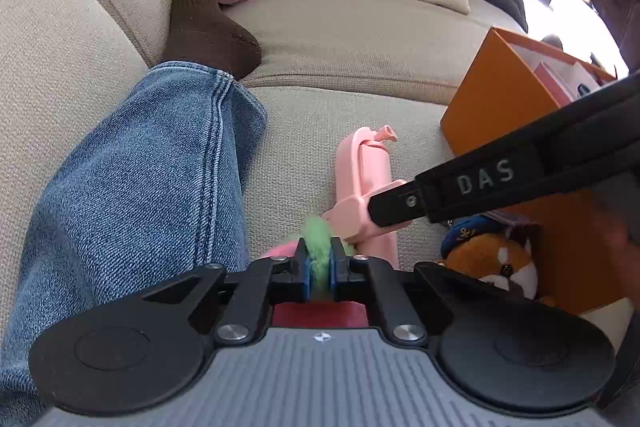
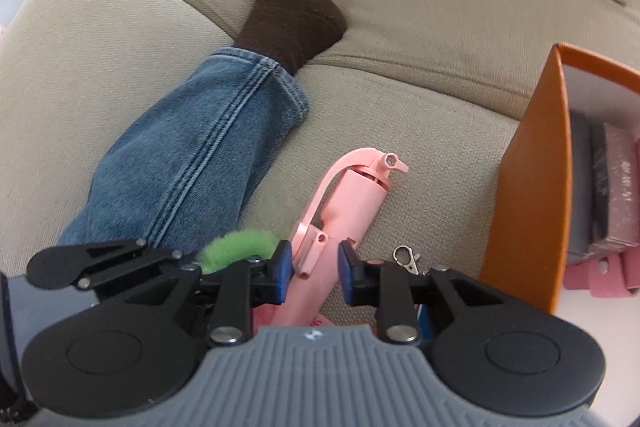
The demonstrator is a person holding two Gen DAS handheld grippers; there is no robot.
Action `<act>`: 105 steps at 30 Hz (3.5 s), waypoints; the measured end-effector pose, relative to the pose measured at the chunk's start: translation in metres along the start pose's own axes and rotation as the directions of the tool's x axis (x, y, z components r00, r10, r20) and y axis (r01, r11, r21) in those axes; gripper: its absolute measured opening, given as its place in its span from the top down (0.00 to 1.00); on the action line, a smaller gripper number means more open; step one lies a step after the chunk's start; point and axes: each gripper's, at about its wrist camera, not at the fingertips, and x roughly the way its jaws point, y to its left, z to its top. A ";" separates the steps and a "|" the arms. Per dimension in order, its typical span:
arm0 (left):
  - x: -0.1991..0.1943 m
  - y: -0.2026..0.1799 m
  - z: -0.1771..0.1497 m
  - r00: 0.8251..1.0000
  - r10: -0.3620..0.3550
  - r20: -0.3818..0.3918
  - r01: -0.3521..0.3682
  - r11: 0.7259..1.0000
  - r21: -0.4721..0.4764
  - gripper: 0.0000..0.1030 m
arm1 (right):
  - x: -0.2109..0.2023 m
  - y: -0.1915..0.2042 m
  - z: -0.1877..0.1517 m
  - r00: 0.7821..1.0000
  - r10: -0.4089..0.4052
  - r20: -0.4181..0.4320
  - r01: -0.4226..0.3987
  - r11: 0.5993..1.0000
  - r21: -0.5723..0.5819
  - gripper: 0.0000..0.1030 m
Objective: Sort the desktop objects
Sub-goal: 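Grasp the pink fluffy ball with the left gripper while the right grasps the pink selfie stick, then lift the pink ball and selfie stick over the white box, then lower the selfie stick and pink ball into the box and open both grippers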
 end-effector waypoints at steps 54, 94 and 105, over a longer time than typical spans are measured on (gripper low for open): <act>-0.142 -0.098 0.055 0.872 -0.341 0.351 0.357 0.934 0.021 0.99 | -0.160 -0.083 -0.064 0.986 -0.111 -0.126 -0.035 0.600 -0.799 0.94; -0.069 -0.158 0.084 0.868 -0.466 0.168 0.455 0.884 0.102 0.99 | -0.130 -0.137 -0.063 0.966 0.119 -0.231 -0.255 0.594 -0.763 0.68; -0.022 -0.225 0.090 0.878 -0.478 0.035 0.463 0.864 0.198 0.99 | -0.199 -0.189 -0.120 0.990 -0.047 0.132 0.103 0.881 -0.462 0.70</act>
